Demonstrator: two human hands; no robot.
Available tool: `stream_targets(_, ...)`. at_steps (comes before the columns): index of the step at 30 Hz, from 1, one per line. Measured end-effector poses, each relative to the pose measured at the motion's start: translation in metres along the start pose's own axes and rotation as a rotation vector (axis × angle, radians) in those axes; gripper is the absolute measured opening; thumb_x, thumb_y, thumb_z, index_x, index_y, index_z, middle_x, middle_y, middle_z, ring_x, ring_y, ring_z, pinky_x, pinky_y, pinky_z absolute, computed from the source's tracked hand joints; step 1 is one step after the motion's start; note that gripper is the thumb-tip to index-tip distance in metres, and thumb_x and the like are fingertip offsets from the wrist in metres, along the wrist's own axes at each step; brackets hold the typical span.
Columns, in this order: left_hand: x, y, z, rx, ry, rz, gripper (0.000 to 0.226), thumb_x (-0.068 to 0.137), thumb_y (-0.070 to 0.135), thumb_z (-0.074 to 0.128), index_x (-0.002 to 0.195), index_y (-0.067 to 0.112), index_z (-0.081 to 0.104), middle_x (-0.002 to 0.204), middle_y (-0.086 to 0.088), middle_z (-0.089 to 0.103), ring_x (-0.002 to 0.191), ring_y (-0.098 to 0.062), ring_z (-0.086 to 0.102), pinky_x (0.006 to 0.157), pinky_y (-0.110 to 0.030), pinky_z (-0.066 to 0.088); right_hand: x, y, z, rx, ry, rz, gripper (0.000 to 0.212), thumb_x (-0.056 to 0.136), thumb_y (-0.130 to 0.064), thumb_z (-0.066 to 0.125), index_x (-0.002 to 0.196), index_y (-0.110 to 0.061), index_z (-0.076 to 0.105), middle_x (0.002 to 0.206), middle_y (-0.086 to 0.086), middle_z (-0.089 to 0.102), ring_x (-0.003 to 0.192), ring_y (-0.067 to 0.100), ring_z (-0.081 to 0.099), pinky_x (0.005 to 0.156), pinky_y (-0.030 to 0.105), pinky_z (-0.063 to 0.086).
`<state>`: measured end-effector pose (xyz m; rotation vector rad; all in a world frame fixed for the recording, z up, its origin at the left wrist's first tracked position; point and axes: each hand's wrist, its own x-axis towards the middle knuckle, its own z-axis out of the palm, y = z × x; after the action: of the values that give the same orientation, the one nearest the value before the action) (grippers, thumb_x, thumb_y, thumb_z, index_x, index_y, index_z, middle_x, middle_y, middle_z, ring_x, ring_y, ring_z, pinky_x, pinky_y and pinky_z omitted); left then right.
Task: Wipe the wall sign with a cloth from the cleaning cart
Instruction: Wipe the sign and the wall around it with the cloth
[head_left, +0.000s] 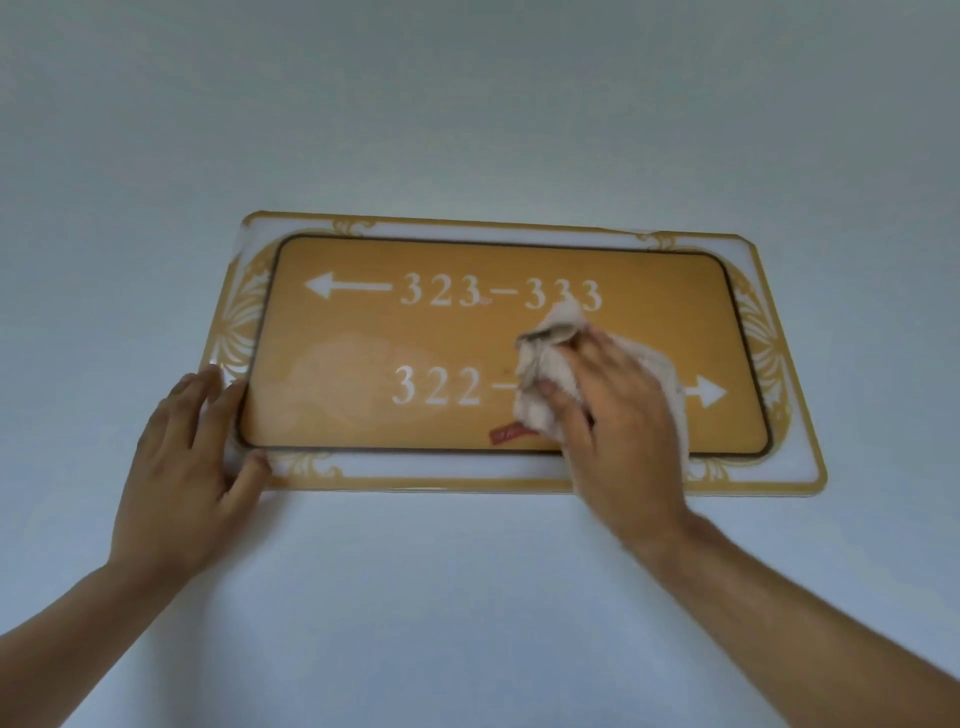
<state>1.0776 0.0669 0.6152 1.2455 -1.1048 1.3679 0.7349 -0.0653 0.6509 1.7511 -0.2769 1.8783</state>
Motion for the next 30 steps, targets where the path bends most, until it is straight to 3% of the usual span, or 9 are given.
stream_targets(6, -0.003, 0.007, -0.006, -0.054, 0.010, -0.051, 0.071, 0.087, 0.044, 0.039, 0.146, 0.005, 0.044, 0.156, -0.020, 0.037, 0.146, -0.036, 0.032, 0.116, -0.059, 0.031, 0.083, 0.041, 0.007, -0.113, 0.032, 0.162, 0.041, 0.106, -0.037, 0.039, 0.140, -0.020, 0.054, 0.146, 0.005, 0.053, 0.141, 0.026, 0.041, 0.115, 0.047, 0.032)
stream_targets(10, -0.004, 0.007, -0.009, -0.117, 0.066, -0.097, 0.072, 0.085, 0.045, 0.041, 0.148, 0.009, 0.038, 0.156, -0.010, 0.030, 0.145, -0.036, 0.032, 0.110, -0.061, 0.038, 0.107, 0.047, 0.023, -0.152, -0.064, 0.283, 0.043, 0.105, -0.039, 0.034, 0.138, -0.019, 0.052, 0.143, 0.011, 0.053, 0.138, 0.034, 0.040, 0.112, 0.054, 0.033)
stream_targets(14, -0.003, 0.006, -0.010, -0.131, 0.059, -0.148, 0.079, 0.083, 0.049, 0.039, 0.151, 0.009, 0.034, 0.157, -0.018, 0.031, 0.146, -0.035, 0.030, 0.115, -0.058, 0.033, 0.105, 0.041, 0.042, -0.313, -0.101, 0.260, 0.052, 0.106, -0.044, 0.025, 0.150, -0.021, 0.038, 0.160, 0.005, 0.034, 0.149, 0.029, 0.024, 0.120, 0.052, 0.020)
stream_targets(30, -0.002, 0.010, -0.002, -0.011, 0.083, -0.038, 0.074, 0.086, 0.045, 0.041, 0.146, 0.003, 0.039, 0.146, -0.024, 0.043, 0.136, -0.039, 0.038, 0.113, -0.056, 0.031, 0.094, -0.003, 0.073, -0.246, -0.111, 0.128, 0.048, 0.106, -0.044, 0.027, 0.149, -0.029, 0.041, 0.160, -0.005, 0.034, 0.149, 0.023, 0.026, 0.120, 0.046, 0.019)
